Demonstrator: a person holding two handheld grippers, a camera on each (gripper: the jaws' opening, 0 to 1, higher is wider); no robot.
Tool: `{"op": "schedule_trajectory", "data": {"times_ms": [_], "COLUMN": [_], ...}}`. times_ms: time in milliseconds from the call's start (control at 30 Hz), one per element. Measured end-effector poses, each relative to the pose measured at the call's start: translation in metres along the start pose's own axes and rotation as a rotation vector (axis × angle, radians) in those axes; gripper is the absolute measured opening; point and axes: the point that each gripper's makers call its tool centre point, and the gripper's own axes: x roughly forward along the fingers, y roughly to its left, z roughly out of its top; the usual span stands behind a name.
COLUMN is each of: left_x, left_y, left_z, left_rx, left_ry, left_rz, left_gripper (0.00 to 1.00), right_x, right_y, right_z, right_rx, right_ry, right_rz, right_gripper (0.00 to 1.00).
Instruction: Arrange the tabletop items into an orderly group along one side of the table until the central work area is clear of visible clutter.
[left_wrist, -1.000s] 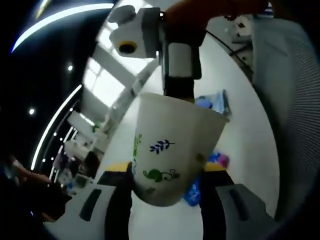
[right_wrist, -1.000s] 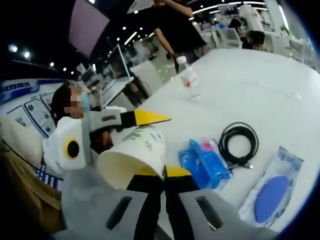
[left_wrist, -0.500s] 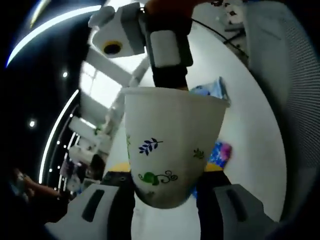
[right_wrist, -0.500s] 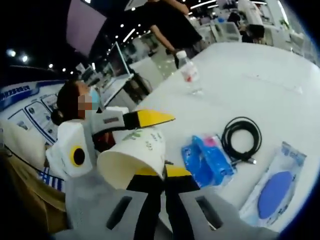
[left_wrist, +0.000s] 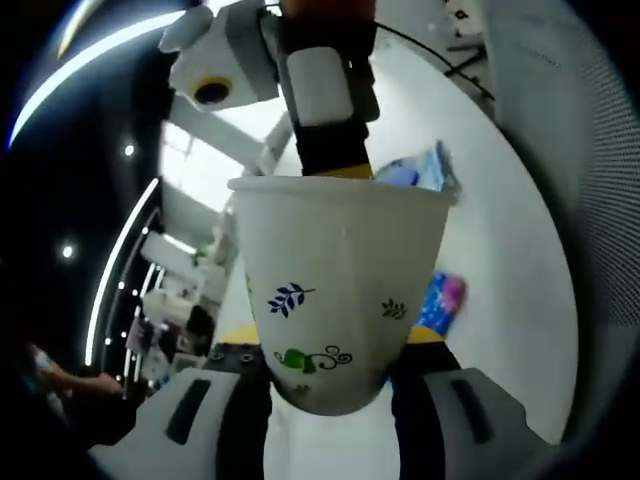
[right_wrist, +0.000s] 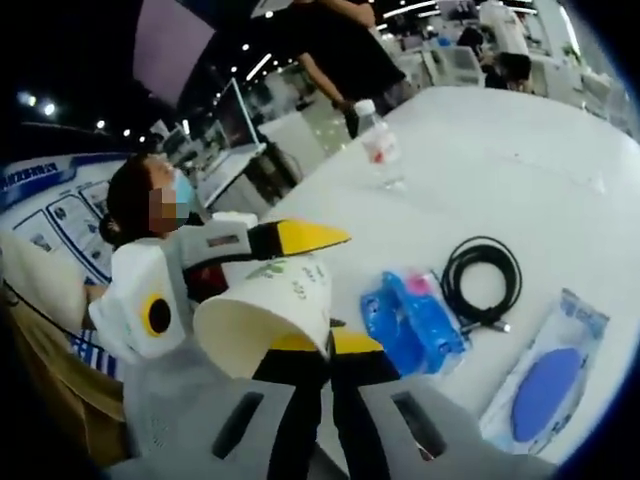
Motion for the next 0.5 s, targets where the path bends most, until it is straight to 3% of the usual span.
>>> {"op": "schedule_trajectory", "data": {"times_ms": [133, 300, 367, 500], "left_x": [-0.002, -0.004, -0.005, -0.004], "left_y": [0.005, 0.008, 0.008, 0.007], "left_z": [-0.001, 0.000, 0.002, 0.004], "left_rx": [-0.025, -0.117, -0.167, -0.205], "left_ry": [-0.001, -0.023, -0.040, -0.054], "left_rz": [0.020, 0.030, 0.026, 0.020], "left_gripper": [0.42, 0.42, 0.42, 0.42], "right_x": [-0.001, -0.003, -0.005, -0.008], "right_y": [0.001, 0.005, 0.010, 0.010], "right_z": [0.005, 0.012, 0.022, 0.032], "right_rx": [-0.006, -0.001, 0.034, 0.045], "right_ry": [-0.030, -0.068, -0.128, -0.180], "right_rz": [0.008, 0.025, 0.057, 0.062], "right_gripper": [0.02, 0.05, 0.10, 0.22]}}
